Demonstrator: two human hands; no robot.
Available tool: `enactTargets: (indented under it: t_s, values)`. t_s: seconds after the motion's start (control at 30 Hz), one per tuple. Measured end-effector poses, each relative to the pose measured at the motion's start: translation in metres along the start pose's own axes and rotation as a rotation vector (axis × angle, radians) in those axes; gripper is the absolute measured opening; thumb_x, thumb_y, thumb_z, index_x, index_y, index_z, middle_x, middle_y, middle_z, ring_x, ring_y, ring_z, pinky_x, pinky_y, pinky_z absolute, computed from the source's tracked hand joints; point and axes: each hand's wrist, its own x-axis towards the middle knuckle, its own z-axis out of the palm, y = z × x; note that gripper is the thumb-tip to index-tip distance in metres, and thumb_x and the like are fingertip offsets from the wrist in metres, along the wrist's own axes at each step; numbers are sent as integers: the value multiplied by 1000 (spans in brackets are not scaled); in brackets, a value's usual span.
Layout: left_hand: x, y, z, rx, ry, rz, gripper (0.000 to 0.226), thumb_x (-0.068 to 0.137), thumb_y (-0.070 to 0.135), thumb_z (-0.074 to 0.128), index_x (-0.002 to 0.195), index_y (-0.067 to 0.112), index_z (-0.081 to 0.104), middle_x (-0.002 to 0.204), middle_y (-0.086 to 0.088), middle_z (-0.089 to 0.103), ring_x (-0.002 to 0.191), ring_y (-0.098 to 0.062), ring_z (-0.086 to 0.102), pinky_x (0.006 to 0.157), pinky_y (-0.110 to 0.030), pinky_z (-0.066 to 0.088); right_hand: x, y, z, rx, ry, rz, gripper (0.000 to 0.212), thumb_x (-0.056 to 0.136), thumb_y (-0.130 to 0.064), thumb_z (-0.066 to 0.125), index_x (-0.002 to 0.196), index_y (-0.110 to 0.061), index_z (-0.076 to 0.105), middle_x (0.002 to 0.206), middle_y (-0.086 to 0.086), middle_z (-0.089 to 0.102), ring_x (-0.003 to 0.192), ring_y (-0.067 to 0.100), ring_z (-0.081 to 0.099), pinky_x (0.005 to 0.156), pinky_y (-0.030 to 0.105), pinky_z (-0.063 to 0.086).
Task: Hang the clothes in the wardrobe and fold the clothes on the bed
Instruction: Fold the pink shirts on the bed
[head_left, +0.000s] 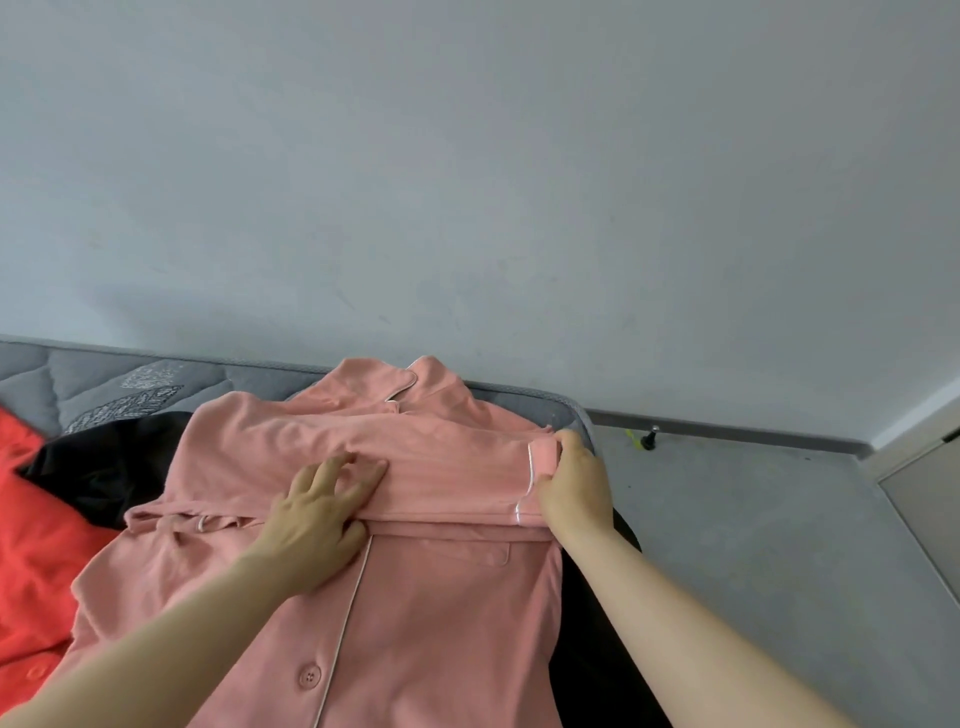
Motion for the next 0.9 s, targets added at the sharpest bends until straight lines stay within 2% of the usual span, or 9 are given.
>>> enactTargets:
  t_s: [0.1,0.2,0.27,0.4,0.6,0.7,0.8,0.83,0.9]
  values:
    - [5,8,19,39,-116,-7,68,71,77,12,132,69,-18,159,0,-17,145,-30,0,111,-49,22,7,3,8,-122,-83,68,47,88,-3,51,134,-9,40,130,14,49,117,32,52,90,36,44]
    - [13,16,34,94,-181,-32,70,76,85,21,122,71,-29,154,-8,-34,144,-40,-17,111,-57,11,20,-11,18,-194,-109,-32,63,82,-5,55,141,-12,33,142,13,35,132,32,35,105,43,38]
    - [17,17,41,104,-181,-47,72,76,84,23,121,71,-31,149,-7,-41,142,-42,-22,110,-61,7,32,-24,27,-213,-156,-136,61,82,-12,56,140,-12,36,144,12,34,136,31,29,113,50,26]
    - [18,15,51,89,-166,-42,73,75,84,23,122,71,-31,134,-2,-54,140,-41,-28,109,-65,1,67,-36,41,-326,-245,-271,51,90,-34,55,135,-12,41,138,8,45,134,27,37,115,61,8]
    - [17,18,52,76,-182,-36,72,78,82,24,125,69,-29,130,0,-59,138,-40,-33,109,-65,-4,110,-26,51,-261,-515,-209,93,82,-61,59,151,-15,17,156,7,26,144,28,22,113,57,22]
    - [18,17,53,67,-180,-32,72,77,83,23,125,70,-29,129,1,-60,137,-40,-34,109,-65,-5,112,-19,59,-235,-512,-148,98,79,-70,56,151,-15,19,157,5,24,146,25,20,114,61,15]
    - [18,17,54,53,-175,-33,73,76,83,24,125,70,-28,132,1,-58,137,-39,-35,109,-65,-6,112,-20,63,-280,-439,-198,81,79,-75,51,132,-13,46,139,7,47,133,28,40,110,55,26]
    - [18,17,53,49,-176,-35,73,76,83,24,125,70,-28,133,1,-58,137,-39,-35,109,-64,-6,111,-22,63,-249,-417,-221,71,81,-76,46,112,-14,55,122,7,58,120,29,50,103,50,35]
    - [17,17,53,48,-176,-42,73,77,83,24,125,70,-28,133,1,-57,137,-38,-36,109,-64,-7,105,-27,62,-132,-378,-262,63,82,-79,38,71,-18,46,78,0,56,86,27,56,81,41,42]
